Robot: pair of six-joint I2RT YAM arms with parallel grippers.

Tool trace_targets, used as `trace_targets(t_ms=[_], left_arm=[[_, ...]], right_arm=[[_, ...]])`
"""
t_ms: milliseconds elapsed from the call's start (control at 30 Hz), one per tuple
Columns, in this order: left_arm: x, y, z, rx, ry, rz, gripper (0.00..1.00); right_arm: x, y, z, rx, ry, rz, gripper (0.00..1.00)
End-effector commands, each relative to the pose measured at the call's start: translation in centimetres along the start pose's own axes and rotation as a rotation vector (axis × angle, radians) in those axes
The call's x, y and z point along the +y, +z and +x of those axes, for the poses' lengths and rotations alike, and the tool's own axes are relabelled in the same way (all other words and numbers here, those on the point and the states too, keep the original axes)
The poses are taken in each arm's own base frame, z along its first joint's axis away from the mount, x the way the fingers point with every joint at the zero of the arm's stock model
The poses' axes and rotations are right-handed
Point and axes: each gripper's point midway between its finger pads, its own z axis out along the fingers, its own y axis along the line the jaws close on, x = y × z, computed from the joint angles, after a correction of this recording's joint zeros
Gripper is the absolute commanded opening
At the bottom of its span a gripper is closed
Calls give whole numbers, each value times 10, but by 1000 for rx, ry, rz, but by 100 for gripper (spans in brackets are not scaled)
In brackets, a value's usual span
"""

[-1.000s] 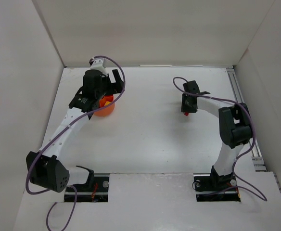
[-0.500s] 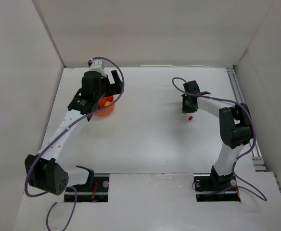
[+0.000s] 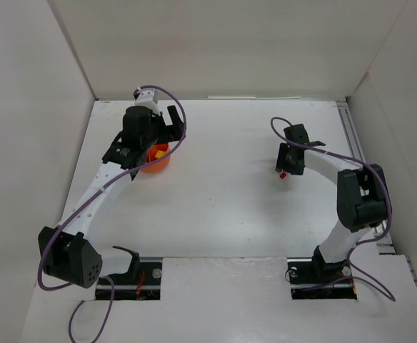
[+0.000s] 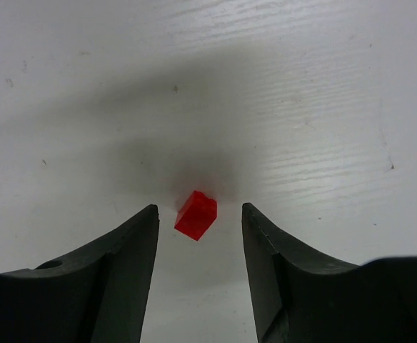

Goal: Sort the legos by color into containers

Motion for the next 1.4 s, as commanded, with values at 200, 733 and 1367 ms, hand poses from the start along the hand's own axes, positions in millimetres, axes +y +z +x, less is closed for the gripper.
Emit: trace_targets(t_ms=[200,733,1367], left_arm=[[-9,10,-12,-34,30,38,100],[-7,7,-15,-49,29,24,100],[-109,-20,36,173,-25,826,99]], right_arm=[[8,7,6,44,69,-35,50],[2,10,13,92,65,-10,25],[175,-191,-22,-679,-944,-929,14]])
